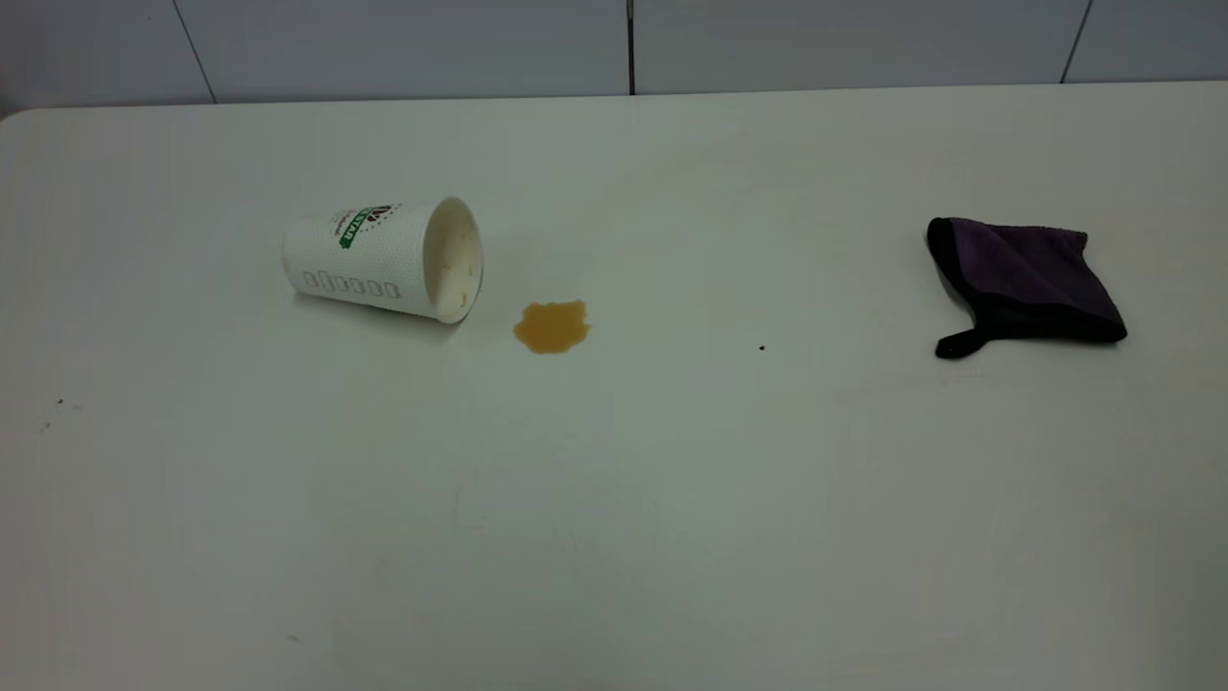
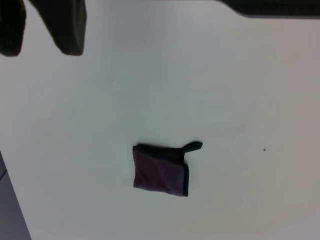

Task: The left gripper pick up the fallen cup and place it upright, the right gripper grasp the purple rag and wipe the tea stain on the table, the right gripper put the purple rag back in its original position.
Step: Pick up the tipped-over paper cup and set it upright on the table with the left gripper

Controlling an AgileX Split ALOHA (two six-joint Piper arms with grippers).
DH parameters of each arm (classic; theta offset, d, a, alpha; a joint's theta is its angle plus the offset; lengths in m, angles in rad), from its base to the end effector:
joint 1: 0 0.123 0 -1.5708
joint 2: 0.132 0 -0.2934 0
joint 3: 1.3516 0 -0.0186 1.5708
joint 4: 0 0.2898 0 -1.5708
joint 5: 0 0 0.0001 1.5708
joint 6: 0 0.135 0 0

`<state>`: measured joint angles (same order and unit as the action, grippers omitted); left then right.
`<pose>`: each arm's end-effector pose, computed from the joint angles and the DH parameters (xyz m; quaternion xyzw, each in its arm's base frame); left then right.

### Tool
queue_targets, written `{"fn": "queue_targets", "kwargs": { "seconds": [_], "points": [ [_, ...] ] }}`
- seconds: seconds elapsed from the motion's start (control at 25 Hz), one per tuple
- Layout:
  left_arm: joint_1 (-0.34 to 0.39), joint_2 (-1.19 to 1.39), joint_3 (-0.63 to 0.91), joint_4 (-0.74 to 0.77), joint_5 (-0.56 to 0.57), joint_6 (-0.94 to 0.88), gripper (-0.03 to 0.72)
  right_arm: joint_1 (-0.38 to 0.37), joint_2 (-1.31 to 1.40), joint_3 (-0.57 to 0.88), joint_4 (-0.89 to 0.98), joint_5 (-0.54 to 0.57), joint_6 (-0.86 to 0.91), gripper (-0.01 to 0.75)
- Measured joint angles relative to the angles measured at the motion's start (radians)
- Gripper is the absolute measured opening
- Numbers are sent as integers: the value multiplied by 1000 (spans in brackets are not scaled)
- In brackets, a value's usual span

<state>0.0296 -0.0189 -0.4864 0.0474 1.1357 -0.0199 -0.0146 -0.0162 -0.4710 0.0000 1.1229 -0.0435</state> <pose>0.0537 0.0074 0.2636 -0.0234 0.8703 0.0260 0.4912 0.0569 -0.0008 0.2595 -0.0126 0.8721 -0.0142 0.4890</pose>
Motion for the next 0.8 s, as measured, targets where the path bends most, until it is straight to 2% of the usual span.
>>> {"fn": "queue_targets", "kwargs": {
  "seconds": [0.6,0.8],
  "points": [
    [0,5,0,0,0,-10,472,0,0,0,0,0,0,238],
    [0,126,-15,28,-16,-15,472,0,0,0,0,0,0,238]
  ]
}}
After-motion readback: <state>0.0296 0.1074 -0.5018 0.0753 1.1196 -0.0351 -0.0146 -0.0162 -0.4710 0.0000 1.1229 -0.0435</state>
